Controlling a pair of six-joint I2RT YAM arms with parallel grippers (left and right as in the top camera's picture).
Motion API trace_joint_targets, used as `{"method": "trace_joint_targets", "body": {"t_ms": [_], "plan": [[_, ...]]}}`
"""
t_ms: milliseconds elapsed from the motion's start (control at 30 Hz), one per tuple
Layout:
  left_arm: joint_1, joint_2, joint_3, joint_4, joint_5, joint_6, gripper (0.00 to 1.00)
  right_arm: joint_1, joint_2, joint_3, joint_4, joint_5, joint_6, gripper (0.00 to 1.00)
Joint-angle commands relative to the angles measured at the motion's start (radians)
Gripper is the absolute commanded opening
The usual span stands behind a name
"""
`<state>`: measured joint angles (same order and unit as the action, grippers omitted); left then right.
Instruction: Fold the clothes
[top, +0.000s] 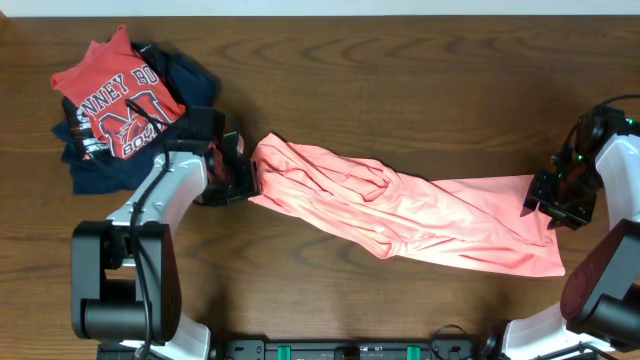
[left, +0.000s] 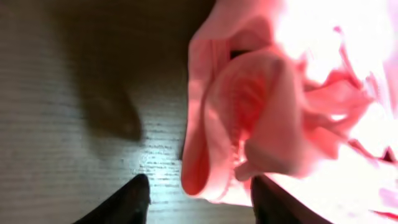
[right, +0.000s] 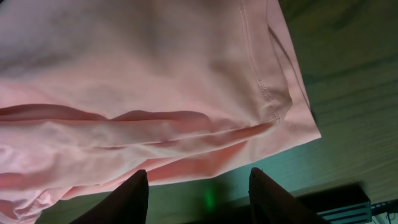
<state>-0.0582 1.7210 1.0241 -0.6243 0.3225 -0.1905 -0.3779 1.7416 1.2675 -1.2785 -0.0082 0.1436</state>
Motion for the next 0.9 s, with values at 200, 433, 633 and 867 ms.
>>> {"method": "trace_joint_targets", "body": {"t_ms": [200, 433, 633, 867], "plan": [[0.0, -0.072, 0.045, 0.074, 0.028, -0.002, 0.7, -0.007, -0.013, -0.002, 0.014, 0.001, -0.01, 0.51], [0.0, 0.03, 0.034, 0.112, 0.029, -0.002, 0.78, -0.007, -0.014, -0.002, 0.014, 0.001, -0.01, 0.51], [0.0, 0.116, 0.034, 0.217, 0.04, -0.002, 0.82, -0.007, -0.014, -0.002, 0.011, 0.001, -0.01, 0.51], [-0.012, 0.129, 0.034, 0.29, 0.093, 0.023, 0.81, -0.007, -0.013, -0.002, 0.012, 0.001, -0.01, 0.52]]}}
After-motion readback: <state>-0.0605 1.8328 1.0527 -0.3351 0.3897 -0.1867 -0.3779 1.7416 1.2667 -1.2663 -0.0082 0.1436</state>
